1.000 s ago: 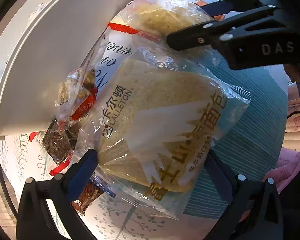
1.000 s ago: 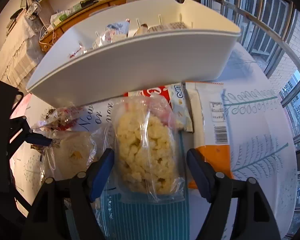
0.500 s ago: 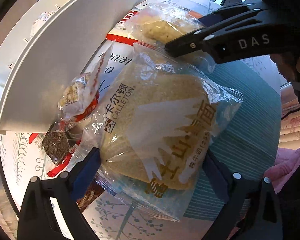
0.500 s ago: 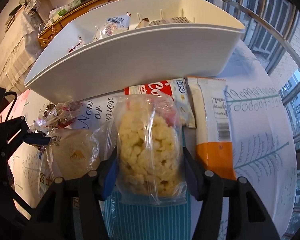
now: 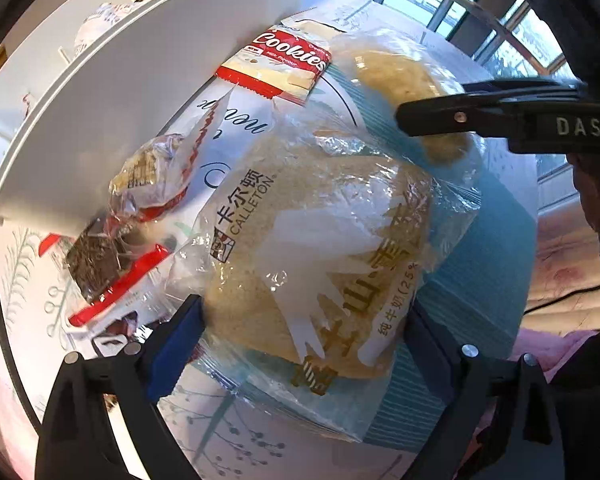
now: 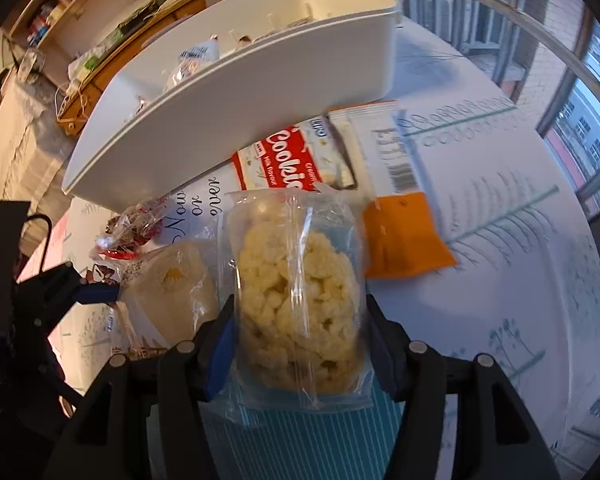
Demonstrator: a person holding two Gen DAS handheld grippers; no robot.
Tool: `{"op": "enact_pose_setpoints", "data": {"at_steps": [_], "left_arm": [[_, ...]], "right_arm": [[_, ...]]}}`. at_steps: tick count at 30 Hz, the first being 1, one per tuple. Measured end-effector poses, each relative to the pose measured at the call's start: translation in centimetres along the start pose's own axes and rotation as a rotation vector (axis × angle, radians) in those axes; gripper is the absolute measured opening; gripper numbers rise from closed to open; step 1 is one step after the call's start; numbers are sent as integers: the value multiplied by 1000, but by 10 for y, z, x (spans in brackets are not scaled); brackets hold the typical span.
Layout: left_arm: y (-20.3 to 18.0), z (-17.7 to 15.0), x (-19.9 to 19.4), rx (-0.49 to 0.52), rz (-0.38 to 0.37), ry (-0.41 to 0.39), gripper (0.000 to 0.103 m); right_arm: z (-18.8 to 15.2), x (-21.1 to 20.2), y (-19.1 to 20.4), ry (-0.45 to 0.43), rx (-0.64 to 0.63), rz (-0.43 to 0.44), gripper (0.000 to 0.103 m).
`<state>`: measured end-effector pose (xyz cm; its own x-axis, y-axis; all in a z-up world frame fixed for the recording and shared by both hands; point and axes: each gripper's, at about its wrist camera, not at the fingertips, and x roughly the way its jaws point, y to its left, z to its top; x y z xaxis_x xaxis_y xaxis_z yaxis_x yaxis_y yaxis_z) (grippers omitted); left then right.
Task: Organize snacks
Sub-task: 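Carry the cracker bag and Calleton bag toward the basket with both tools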
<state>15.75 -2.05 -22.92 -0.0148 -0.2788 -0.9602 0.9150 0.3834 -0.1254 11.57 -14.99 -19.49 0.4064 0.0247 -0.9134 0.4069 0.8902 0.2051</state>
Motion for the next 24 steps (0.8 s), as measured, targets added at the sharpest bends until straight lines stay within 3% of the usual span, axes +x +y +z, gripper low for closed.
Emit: {"op": "enact_pose_setpoints", "data": {"at_steps": [11, 24], "left_arm": [[25, -19, -26, -129, -60, -19, 93], [43, -11, -87, -217, -53, -58, 93]], "right_arm": [[-9, -36, -18, -43, 61, -18, 58], [16, -69, -12, -44, -41, 39, 58]]}}
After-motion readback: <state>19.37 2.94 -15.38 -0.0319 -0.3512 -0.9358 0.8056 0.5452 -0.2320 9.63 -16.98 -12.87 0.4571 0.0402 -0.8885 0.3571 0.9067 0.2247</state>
